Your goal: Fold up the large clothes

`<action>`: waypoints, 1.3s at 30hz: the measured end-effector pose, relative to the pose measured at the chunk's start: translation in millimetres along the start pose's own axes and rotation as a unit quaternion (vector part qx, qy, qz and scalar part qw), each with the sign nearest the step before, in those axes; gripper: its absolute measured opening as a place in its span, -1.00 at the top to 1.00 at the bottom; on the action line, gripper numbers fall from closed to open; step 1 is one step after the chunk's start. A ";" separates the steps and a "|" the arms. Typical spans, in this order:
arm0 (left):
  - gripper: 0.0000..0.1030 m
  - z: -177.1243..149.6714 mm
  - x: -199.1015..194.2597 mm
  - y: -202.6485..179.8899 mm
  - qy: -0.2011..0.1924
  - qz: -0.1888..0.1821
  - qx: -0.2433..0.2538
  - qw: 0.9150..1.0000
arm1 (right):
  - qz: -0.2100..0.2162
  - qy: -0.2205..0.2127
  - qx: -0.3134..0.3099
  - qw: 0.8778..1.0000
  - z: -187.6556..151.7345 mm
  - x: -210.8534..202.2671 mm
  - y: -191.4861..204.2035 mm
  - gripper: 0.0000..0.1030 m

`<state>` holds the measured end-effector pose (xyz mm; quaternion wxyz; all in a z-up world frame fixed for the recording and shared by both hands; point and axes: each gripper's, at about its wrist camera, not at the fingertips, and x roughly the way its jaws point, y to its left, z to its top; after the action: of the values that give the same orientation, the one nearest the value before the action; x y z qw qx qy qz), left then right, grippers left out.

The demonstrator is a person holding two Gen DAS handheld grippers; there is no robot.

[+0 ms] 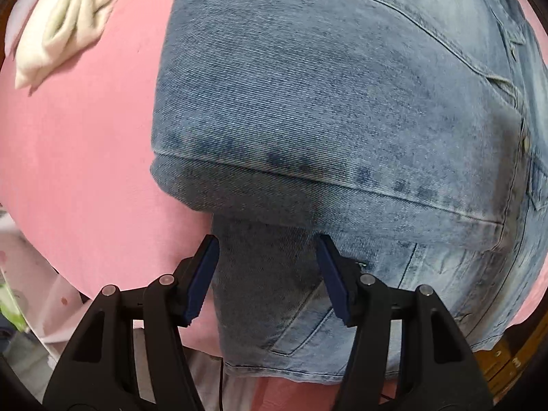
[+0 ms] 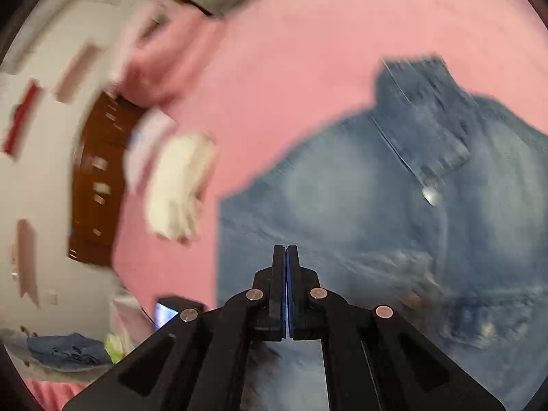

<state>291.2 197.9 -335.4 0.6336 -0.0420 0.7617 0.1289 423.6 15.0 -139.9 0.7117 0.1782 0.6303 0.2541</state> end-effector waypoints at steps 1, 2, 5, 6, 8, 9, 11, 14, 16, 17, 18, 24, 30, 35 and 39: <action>-0.09 2.5 -1.9 2.5 -0.001 -0.001 0.003 1.000 | -0.008 0.020 0.013 1.000 -0.1 8.7 -9.4 0.99; -0.09 1.4 -3.2 1.2 -0.002 -0.002 0.004 1.000 | -0.017 0.042 0.029 0.999 -3.1 16.5 -22.7 0.96; -0.09 2.0 -7.0 4.5 -0.006 -0.008 -0.001 1.000 | -0.045 0.090 0.059 0.993 -15.6 41.5 -53.0 0.55; -0.09 3.4 -8.5 3.4 -0.004 -0.008 -0.004 1.000 | -0.051 0.102 0.066 0.991 -20.8 46.8 -61.2 0.37; -0.09 8.2 -6.5 15.0 0.000 -0.008 -0.008 1.000 | -0.055 0.117 0.086 0.988 -26.6 62.2 -74.9 0.12; -0.09 8.9 -3.9 14.8 0.000 -0.006 -0.012 1.000 | -0.055 0.124 0.095 0.986 -28.8 70.0 -80.1 0.12; -0.09 10.8 -1.4 17.8 0.000 -0.006 -0.018 1.000 | -0.065 0.138 0.102 0.983 -32.8 84.9 -86.7 0.12; -0.09 8.5 -0.9 29.1 0.002 -0.002 -0.022 1.000 | -0.079 0.142 0.096 0.982 -30.8 100.7 -90.6 0.12; -0.09 6.3 -0.8 34.5 0.003 0.001 -0.024 1.000 | -0.088 0.142 0.094 0.982 -26.1 109.2 -88.6 0.12; -0.09 2.2 2.8 37.2 0.003 0.001 -0.026 1.000 | -0.086 0.141 0.090 0.982 -25.7 112.9 -86.2 0.20; -0.09 0.7 2.8 40.8 0.005 0.003 -0.029 1.000 | -0.087 0.143 0.082 0.982 -30.7 117.9 -81.0 0.33; -0.09 -9.1 2.0 56.8 0.016 0.006 -0.044 0.999 | -0.042 0.126 0.041 0.990 -37.2 115.7 -44.7 1.00; -0.09 -16.8 3.1 56.8 0.013 0.015 -0.029 0.999 | -0.001 0.086 0.024 0.996 -17.6 102.7 -5.7 1.00; -0.10 -19.3 -7.3 55.3 0.007 0.017 -0.017 1.000 | -0.052 0.153 0.075 0.984 -8.0 109.0 -29.9 0.97; -0.10 -32.8 -8.5 62.7 0.004 0.010 -0.026 1.000 | -0.115 0.180 0.132 0.968 -12.6 118.3 -61.3 0.25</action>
<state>247.3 249.2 -312.8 0.6282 -0.0515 0.7606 0.1553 428.6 34.0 -272.2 0.5813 0.1478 0.7921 0.1132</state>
